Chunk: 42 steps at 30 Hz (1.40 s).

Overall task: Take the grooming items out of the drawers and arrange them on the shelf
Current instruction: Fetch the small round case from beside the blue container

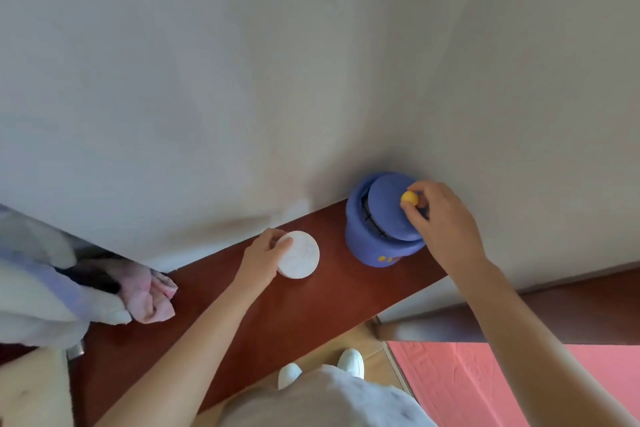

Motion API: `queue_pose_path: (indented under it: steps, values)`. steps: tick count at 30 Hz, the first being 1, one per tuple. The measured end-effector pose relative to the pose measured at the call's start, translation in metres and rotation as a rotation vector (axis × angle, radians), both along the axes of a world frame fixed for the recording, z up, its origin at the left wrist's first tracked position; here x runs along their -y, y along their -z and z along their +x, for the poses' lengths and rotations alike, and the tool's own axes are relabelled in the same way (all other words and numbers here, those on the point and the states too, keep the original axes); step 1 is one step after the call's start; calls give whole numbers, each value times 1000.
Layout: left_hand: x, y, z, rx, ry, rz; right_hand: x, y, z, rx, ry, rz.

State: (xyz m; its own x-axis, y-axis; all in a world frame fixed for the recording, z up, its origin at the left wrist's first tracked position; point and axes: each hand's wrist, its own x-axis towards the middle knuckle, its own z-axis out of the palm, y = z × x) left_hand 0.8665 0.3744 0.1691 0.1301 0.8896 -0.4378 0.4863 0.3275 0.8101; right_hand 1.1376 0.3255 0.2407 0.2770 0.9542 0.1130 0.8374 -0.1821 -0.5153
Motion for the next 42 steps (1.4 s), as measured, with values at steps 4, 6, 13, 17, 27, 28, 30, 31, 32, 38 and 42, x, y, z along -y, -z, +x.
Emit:
queue_pose_path:
  steps: [4,6,13,17,27,28,30,31,32,38,42]
  values:
    - [9,22,-4,-69,9,8,-5,2,-3,62,-27,-27]
    - [11,29,-4,-84,9,17,-7,4,-6,108,-37,-31]
    - [13,36,-2,-104,57,38,-11,7,-15,204,-42,-85]
    - [13,39,-6,-187,89,59,-8,4,-20,280,0,-75]
    - [21,42,-22,-538,204,173,15,28,-81,76,-461,58]
    - [22,40,-22,-552,215,193,16,31,-86,69,-467,41]
    - [26,34,-23,-604,226,257,20,34,-96,72,-465,30]
    - [30,30,-25,-641,226,300,22,36,-102,82,-464,29]
    - [34,26,-27,-677,225,343,23,37,-108,93,-465,29]
    - [68,-2,-58,-895,248,360,29,47,-163,259,-477,-165]
    - [92,-16,-91,-948,162,374,27,41,-193,275,-527,-208]
